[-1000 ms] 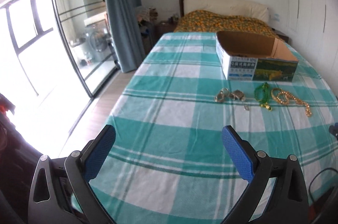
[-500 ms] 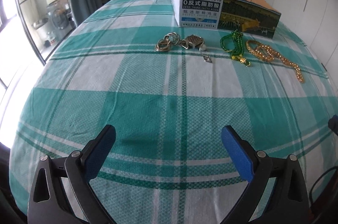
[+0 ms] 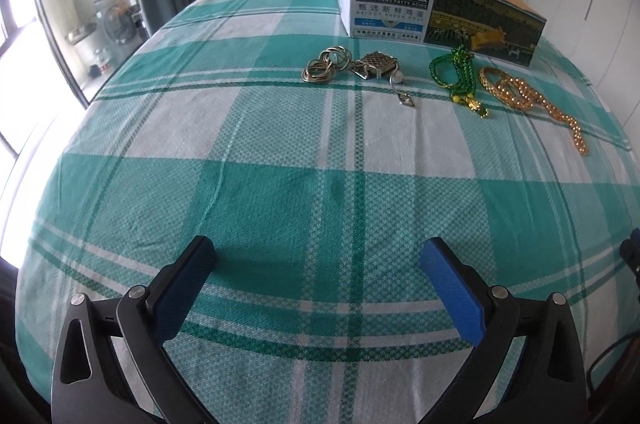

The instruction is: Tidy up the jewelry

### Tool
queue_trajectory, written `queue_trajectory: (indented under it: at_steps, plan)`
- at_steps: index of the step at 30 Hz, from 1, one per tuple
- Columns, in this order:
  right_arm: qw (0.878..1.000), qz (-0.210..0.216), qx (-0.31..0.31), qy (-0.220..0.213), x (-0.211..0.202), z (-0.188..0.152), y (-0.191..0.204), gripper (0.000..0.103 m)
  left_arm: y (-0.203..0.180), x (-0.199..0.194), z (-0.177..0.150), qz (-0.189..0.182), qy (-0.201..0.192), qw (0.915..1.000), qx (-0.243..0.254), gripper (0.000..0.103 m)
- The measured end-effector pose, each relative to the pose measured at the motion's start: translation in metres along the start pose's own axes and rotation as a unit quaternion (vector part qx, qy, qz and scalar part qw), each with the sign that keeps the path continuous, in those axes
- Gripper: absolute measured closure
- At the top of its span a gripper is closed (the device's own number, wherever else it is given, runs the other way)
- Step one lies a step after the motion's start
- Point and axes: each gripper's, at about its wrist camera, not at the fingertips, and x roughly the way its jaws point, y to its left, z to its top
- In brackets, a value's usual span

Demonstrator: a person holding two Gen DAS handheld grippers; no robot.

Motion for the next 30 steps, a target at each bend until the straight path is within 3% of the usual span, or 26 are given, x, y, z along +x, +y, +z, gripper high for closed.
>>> queue_trajectory:
  at_steps: [9,30]
  plan:
    - [1.0,-0.015,-0.017,-0.011,0.0017,-0.0032,0.0073,0.032,-0.0001,-0.0001,0.0,0.0,0.0,1.0,0.0,0.0]
    - [1.0,-0.014,-0.02,-0.006,0.002,-0.0031,0.0077,0.032,-0.0001,-0.0002,0.0012,-0.006,0.003,1.0,0.005,0.0]
